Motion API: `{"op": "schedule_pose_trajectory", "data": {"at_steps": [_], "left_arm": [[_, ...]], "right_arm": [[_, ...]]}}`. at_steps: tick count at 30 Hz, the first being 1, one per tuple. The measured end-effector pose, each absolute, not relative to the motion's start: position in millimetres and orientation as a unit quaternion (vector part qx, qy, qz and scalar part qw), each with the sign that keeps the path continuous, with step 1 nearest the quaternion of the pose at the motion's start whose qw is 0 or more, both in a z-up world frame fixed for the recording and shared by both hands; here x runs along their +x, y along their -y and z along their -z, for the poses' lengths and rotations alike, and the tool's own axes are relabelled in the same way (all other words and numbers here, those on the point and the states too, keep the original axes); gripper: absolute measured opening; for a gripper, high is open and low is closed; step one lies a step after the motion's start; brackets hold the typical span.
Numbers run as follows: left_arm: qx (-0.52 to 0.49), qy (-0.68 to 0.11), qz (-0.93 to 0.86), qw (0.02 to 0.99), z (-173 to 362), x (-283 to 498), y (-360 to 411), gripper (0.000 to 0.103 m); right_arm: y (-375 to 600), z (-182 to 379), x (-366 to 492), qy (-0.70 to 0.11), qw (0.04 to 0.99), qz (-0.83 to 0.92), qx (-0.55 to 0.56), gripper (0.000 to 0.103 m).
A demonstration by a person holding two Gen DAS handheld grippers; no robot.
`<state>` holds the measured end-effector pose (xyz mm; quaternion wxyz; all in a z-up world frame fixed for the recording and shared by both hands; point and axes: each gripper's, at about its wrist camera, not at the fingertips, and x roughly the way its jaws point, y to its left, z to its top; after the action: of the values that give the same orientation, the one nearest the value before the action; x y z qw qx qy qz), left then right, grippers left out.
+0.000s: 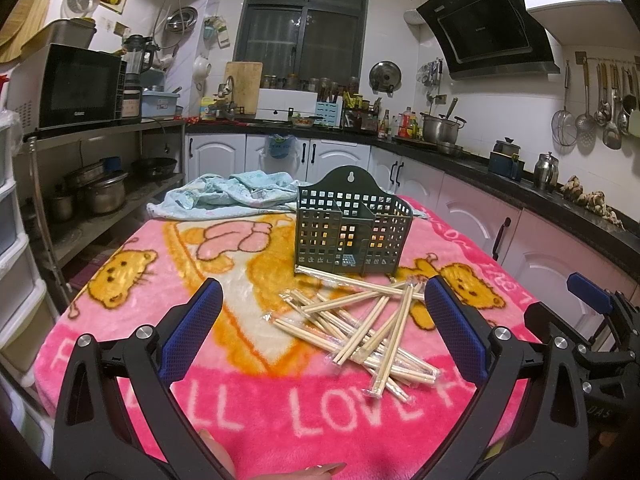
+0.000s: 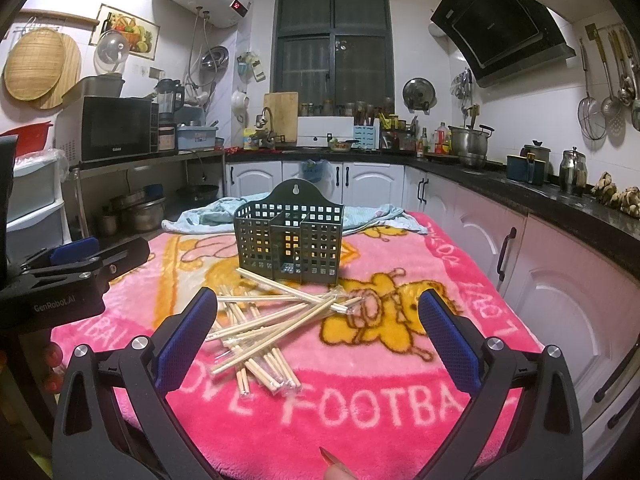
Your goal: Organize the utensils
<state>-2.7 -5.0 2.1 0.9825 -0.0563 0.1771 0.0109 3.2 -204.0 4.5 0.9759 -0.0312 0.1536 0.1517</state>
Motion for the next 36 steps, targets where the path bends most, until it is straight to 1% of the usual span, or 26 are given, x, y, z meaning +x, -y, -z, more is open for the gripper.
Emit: {"op": "schedule_pose_trajectory", "data": {"at_steps": [13, 18, 26, 36], "left_arm": [[-0.062, -0.182, -0.002, 0.981, -6.9, -2.3, 13.5, 0.093], [-0.076, -0.192, 0.009, 0.979, -4.9, 1.5, 4.4, 0.093], [-0.106, -0.201, 0.011, 0.974, -2.8, 8.4, -25.9, 0.093], [-0.132, -0.228, 0.021, 0.965, 1.5, 24.4, -65.6, 0.093]], "right_arm": [[203.3, -11.1, 2.5, -0.157, 0.974, -0.159, -0.035, 0.098], [200.6, -10.2, 3.4, -0.161, 0.972, -0.167, -0.038, 0.098], [191.7, -3.4, 13.1, -0.181, 0.965, -0.188, -0.041, 0.098], [177.8, -11.8, 39.5, -0.202, 0.954, -0.219, -0.042, 0.098]]}}
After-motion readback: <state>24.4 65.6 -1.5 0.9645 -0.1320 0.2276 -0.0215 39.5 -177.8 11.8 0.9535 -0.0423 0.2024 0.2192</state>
